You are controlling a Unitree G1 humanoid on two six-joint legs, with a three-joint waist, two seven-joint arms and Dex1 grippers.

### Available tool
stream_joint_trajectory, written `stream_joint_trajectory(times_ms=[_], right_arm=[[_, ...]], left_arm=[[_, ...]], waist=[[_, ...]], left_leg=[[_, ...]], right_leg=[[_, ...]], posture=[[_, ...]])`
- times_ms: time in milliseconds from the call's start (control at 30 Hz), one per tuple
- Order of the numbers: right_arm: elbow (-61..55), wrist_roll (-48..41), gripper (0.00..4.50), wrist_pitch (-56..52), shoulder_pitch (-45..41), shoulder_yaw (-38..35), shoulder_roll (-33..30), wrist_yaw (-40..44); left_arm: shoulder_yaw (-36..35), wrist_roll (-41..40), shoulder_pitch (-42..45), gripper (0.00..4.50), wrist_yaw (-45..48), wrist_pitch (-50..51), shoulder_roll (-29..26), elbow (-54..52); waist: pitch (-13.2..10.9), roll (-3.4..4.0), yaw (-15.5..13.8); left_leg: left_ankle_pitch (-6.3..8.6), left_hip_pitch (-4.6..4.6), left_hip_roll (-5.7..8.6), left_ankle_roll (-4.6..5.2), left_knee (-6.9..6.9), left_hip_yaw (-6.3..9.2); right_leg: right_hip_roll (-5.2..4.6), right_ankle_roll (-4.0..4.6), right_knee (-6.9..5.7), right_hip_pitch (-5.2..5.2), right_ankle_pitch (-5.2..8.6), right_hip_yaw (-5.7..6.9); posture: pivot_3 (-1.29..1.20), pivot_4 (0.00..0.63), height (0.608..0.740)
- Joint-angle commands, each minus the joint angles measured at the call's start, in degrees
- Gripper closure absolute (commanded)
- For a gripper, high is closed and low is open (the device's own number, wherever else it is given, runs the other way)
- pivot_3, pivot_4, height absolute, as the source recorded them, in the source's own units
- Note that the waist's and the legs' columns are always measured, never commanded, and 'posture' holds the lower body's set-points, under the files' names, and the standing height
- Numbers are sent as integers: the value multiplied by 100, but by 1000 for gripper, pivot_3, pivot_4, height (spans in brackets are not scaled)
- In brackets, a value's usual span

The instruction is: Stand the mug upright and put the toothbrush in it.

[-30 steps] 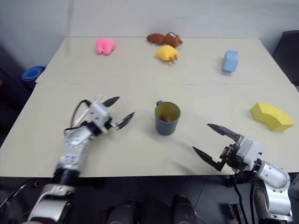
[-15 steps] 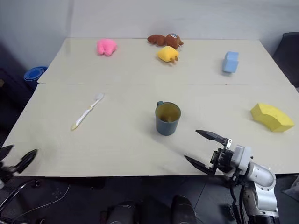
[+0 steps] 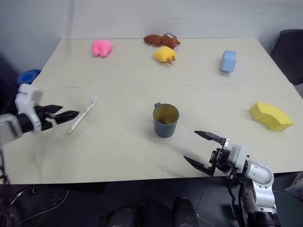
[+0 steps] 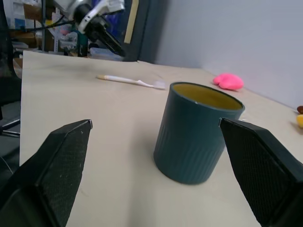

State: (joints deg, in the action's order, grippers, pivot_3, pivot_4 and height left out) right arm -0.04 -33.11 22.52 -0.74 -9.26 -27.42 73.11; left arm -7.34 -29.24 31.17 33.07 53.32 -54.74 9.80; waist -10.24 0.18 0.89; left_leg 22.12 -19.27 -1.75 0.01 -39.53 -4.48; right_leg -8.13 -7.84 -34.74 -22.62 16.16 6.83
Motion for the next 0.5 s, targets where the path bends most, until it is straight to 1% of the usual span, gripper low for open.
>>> stream_joint_trajectory(times_ms=[33, 100, 200, 233, 300, 500], right_arm=[[-103, -35, 0, 93, 19, -52, -7, -11], [-145, -44, 0, 94, 41, -55, -1, -35], [-304, -112, 0, 106, 150, -129, 19, -115], [-375, -140, 0, 97, 205, -162, 21, -159], [-487, -148, 0, 77, 302, -199, 5, -251], [-693, -98, 0, -3, 438, -265, -70, -545]], left_arm=[[821, 826, 581, 32, 160, -49, 11, 841], [1179, 1163, 870, 32, 297, -242, 99, 1226], [1470, 1464, 1116, 666, 563, -390, 243, 1600], [1527, 1529, 1157, 930, 668, -420, 287, 1681], [1533, 1604, 1244, 1606, 817, -475, 383, 1873], [1120, 1547, 1406, 3467, 1061, -635, 666, 2257]], waist=[[0, 0, 32], [-2, -2, 53], [-1, -2, 45], [-1, -2, 34], [-1, -2, 7], [-1, -2, -100]], left_leg=[[0, 0, 0, -1, 0, -3], [-1, -1, -1, -1, 0, -6], [-1, 0, -1, -1, -3, -11], [-1, 0, -1, -1, -6, -12], [-1, 1, -1, -1, -8, -13], [-1, 2, -1, -1, -20, -19]], right_leg=[[2, 0, 0, 0, 0, -2], [3, -1, 4, -1, 1, -6], [3, -1, 3, -1, 1, -13], [3, -2, 2, -1, 1, -15], [2, -2, 0, 0, 1, -18], [2, -2, -2, 0, 1, -28]], posture=[[0, 150, 740], [0, 150, 740], [0, 150, 740], [0, 150, 740], [0, 150, 740], [0, 150, 740]])
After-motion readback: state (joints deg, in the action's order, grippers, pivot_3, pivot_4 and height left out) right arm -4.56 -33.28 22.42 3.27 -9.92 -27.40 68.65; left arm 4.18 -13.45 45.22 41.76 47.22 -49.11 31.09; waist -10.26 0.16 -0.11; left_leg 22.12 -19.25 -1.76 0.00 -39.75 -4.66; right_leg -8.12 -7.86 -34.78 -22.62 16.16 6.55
